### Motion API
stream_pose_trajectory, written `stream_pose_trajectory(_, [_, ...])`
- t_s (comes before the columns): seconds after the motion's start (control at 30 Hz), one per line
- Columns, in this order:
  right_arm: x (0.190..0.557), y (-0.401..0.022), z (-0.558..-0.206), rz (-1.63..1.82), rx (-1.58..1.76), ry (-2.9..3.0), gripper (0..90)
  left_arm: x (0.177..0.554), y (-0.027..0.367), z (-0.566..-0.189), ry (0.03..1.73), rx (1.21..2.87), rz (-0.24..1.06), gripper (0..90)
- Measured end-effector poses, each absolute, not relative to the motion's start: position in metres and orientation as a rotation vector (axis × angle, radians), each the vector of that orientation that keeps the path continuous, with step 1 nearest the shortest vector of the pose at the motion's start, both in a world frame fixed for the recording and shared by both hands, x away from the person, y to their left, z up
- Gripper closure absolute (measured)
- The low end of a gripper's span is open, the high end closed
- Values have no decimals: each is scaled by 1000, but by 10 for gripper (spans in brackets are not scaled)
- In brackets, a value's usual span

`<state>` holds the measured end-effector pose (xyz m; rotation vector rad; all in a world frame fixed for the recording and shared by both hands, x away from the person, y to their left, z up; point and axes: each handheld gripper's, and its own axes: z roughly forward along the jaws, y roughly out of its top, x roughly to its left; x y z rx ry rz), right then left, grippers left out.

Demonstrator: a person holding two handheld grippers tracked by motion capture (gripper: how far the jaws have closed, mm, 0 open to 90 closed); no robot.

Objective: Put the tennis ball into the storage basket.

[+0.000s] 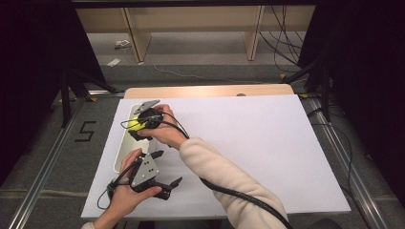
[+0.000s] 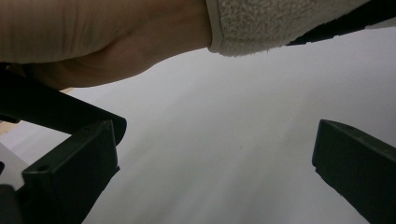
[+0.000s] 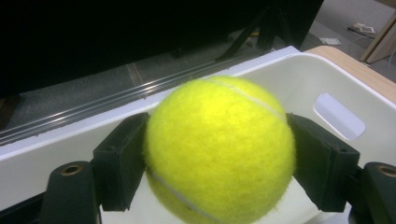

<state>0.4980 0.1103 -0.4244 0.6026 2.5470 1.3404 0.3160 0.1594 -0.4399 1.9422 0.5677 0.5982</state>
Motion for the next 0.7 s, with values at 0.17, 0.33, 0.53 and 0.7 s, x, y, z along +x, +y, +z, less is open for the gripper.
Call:
stream_pose_trajectory(0.17, [498,111,-426,1340,603,2542,260,316,159,-440,568,1943,598,0])
stream_pose_trajectory(0.33, [498,111,-427,1330,605,2549,259,316,159,-440,568,1943,597,0])
stream_pose_trajectory(0.53, [499,110,-427,1325,604,2551,257,316,159,-440,568,1943,597,0])
stream_pose_trajectory(0.7, [499,111,-427,1328,604,2544,256,316,159,-440,568,1944,597,0])
